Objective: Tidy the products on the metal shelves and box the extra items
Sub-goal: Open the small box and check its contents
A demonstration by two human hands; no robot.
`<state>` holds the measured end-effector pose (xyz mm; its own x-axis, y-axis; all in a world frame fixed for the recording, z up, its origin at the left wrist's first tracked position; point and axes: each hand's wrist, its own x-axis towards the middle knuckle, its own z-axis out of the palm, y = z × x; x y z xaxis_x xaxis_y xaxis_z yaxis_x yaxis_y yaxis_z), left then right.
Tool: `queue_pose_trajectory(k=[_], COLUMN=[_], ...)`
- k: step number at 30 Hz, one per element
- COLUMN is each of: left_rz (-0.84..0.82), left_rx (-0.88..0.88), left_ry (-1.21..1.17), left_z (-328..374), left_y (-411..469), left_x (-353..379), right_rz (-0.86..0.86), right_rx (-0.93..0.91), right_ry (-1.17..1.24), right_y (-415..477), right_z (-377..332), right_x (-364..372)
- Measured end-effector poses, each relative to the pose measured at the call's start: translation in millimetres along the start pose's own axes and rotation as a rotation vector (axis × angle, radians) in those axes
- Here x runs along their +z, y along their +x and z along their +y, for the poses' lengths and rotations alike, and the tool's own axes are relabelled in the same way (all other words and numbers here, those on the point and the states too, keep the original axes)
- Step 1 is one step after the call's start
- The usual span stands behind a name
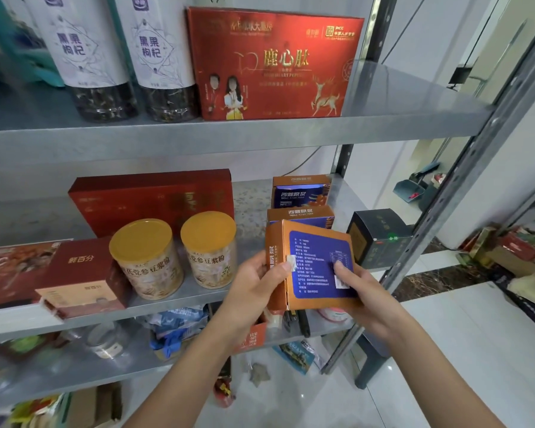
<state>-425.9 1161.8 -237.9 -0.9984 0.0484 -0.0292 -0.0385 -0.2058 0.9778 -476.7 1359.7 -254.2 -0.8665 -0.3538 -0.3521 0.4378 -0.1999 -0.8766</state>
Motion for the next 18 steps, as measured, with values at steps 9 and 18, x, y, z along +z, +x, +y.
queue_pose_trajectory(k=[9, 18], left_rz=[0.254, 0.028], left_rx=[0.255, 0.168], left_ry=[0.419, 0.273], left_z=[2.4, 4.2], left_y=[7.4, 0.8], left_x=[10.6, -1.0], right_rz=[0.246, 0.190], right_rx=[-0.259, -0.346], right_ry=[0.124, 0.217], right_y=[11.4, 4.1], right_z=[21.8, 36.9], right_x=[18.5, 12.0])
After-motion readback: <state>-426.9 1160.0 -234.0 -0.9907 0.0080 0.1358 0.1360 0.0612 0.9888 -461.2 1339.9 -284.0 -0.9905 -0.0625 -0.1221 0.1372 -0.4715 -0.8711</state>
